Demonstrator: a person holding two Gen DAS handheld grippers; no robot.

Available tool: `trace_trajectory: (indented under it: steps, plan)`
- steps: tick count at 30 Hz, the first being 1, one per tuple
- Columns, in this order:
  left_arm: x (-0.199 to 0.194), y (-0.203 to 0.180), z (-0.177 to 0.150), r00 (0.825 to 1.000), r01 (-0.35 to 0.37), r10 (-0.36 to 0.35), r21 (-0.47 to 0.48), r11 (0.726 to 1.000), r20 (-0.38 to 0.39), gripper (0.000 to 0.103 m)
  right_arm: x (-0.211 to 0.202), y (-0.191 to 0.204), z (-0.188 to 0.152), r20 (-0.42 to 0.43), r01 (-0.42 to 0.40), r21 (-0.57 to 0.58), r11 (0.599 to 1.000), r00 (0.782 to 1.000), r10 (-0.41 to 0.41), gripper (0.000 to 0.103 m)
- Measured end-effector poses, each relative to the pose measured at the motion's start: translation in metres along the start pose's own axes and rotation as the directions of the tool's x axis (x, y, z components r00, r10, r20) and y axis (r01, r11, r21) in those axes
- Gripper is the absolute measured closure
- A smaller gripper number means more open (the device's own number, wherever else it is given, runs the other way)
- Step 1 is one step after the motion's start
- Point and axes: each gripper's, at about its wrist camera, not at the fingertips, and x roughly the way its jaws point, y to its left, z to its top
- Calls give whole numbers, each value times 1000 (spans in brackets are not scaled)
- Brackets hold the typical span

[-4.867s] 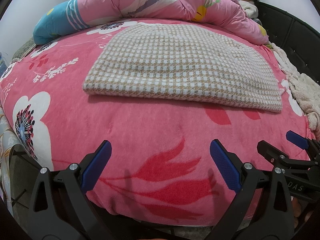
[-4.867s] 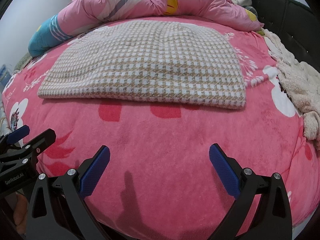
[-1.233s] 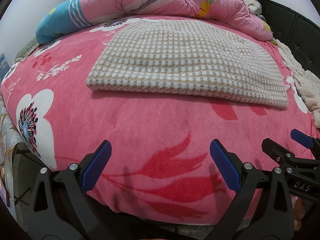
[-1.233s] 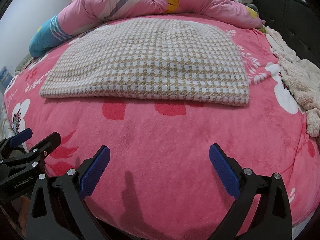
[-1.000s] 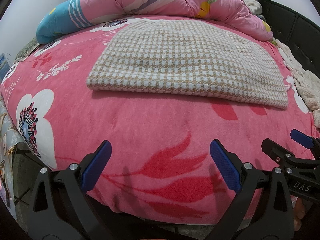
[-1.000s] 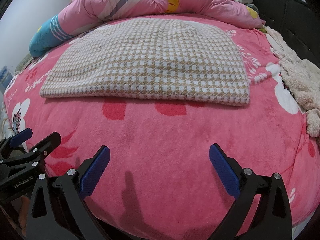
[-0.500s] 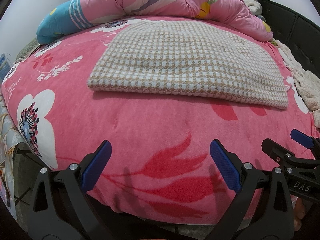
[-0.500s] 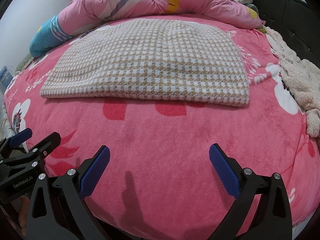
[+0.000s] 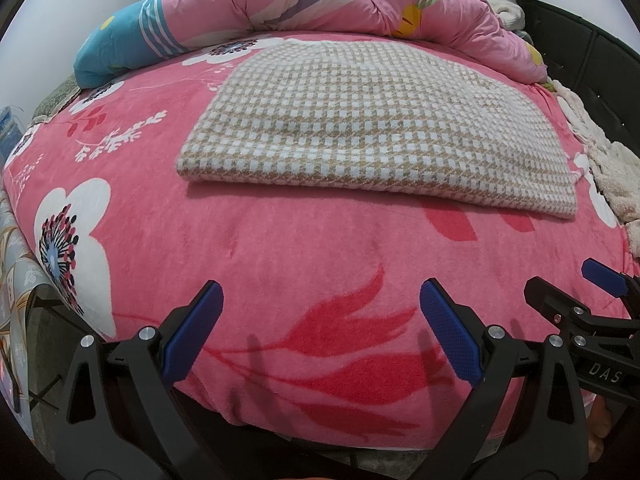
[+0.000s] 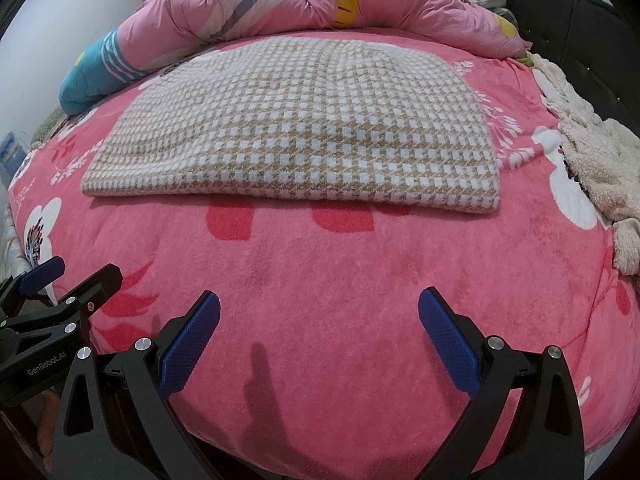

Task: Fold large clothes

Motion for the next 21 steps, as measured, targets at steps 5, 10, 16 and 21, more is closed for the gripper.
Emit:
trace_trajectory:
  steps: [5,10,16,21]
  plan:
    - [0,0,0,1000,0,0,0,1000,0,7,0,0,0,1,0,0,1000,1000,0,6]
    - [0,0,0,1000,1,-1,1,1000,1,7,0,0,1,0,-1,-1,1000,1000,1,6]
    - [0,0,0,1000,0,0,0,1000,1,7,0,0,1,1,0,-1,1000,1000,0,6]
    - [-1,1,1,1000,-5,5,-2,1000,4,7,2,3,4,0,-2,-3,1000,1000,2,6]
